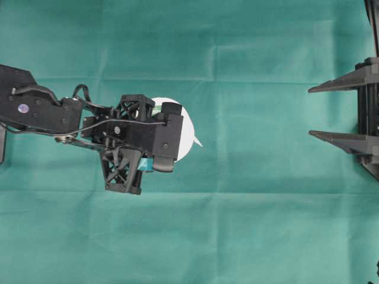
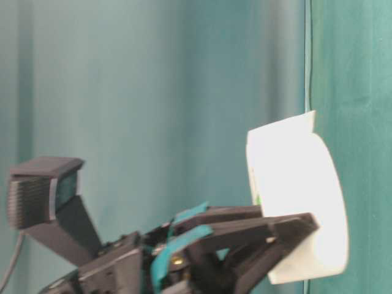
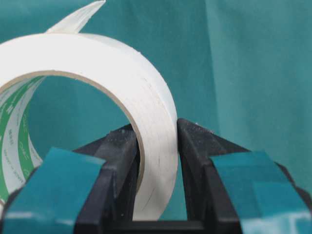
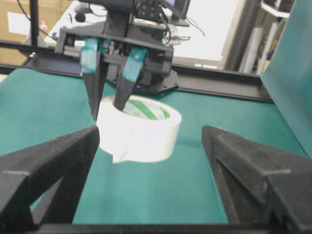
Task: Peel off the duct tape with your right arm.
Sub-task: 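Lift the tape roll upright with the left gripper, then move the right gripper toward the loose tape end and close on it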
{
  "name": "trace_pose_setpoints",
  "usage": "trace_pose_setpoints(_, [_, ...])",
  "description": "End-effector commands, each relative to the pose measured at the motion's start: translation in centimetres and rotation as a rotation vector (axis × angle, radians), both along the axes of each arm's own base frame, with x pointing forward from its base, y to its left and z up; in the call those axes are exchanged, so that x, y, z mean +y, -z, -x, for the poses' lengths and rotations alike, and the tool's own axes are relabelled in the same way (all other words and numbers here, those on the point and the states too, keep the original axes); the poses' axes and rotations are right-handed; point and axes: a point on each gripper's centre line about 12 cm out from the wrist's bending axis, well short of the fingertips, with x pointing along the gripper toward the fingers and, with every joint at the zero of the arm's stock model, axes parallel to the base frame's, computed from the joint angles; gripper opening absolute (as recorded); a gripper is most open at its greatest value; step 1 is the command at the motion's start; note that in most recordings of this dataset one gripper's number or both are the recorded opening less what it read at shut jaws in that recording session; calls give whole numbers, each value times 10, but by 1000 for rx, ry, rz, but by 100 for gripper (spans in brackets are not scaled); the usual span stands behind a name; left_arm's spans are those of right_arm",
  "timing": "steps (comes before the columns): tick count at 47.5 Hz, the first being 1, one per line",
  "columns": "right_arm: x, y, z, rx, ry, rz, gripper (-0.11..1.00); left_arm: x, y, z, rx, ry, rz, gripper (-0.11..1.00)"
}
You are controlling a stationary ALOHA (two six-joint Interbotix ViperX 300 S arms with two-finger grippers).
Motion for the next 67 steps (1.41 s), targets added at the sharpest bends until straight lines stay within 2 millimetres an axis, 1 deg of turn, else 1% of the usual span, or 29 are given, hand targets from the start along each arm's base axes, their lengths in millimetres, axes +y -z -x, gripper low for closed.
trace_pose_setpoints(1, [0,-5,-1,-18,1,-1,81,-1,-31,-2,-66,6,1,21])
trace_pose_setpoints(15, [0,-5,-1,-17,1,-1,81,-1,-42,-6,-73,8,-4,21])
trace_pose_setpoints(21, [0,-6,-2,-18,1,-3,81,3,-47,-8,-84,7,-11,21])
trace_pose_setpoints(28, [0,-6,-5,-11,0,-3,81,13,-53,-14,-103,-11,-16,21])
trace_pose_setpoints(38, [2,-7,-17,15,-11,-3,81,32,-64,-23,-132,-56,-20,21])
trace_pose_setpoints(46, [3,-7,-28,29,-15,0,81,42,-65,-28,-127,-82,-22,21])
trace_pose_setpoints(54, [3,-6,-40,44,-15,1,81,43,-68,-34,-132,-81,-22,21])
trace_pose_setpoints(67, [-1,1,-59,51,1,1,81,38,-70,-35,-137,-40,-46,21])
